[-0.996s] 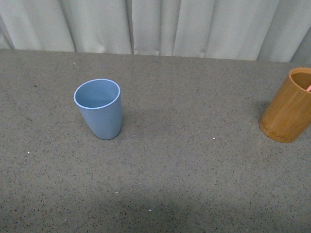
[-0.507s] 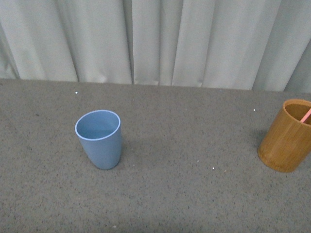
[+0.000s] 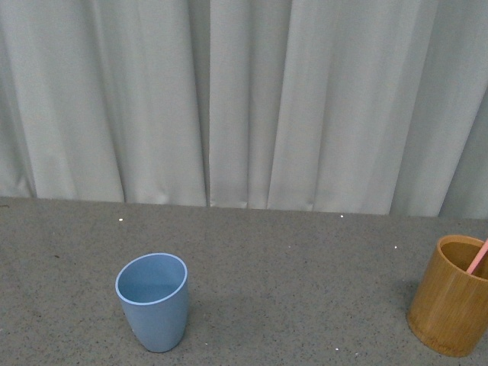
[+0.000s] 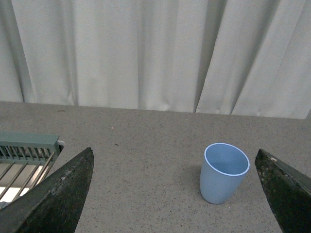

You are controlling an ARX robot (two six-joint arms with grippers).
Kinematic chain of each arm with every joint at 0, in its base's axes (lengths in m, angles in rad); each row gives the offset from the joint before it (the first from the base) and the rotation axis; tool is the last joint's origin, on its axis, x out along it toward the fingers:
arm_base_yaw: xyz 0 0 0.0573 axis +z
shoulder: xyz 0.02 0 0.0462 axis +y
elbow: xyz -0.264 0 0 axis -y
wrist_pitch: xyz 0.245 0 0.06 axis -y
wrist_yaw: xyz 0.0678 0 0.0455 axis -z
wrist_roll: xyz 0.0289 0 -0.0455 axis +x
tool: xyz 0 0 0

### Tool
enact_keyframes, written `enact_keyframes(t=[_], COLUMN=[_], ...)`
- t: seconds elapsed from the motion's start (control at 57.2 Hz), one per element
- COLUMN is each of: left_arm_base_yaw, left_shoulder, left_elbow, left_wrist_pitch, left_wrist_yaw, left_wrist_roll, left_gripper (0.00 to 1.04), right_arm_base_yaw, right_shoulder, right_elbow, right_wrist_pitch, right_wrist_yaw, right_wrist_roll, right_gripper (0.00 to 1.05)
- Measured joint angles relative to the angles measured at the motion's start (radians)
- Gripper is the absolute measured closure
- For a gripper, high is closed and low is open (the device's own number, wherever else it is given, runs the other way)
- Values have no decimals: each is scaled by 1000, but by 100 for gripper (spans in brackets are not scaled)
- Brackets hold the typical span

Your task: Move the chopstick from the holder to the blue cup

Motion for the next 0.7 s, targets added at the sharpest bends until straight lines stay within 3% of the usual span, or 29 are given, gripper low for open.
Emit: enact_keyframes(t=[0.699], left_arm_base_yaw=[0], left_shoulder=[0], left_elbow=[0], left_wrist_pitch=[0], left_wrist_yaw=[0], left_wrist_roll=[0], left_gripper=[7], right_arm_base_yaw=[0], right_shoulder=[0], right_elbow=[0], right_wrist_pitch=[0], right_wrist_yaw=[0], right_wrist_roll=[0], right_gripper=[10])
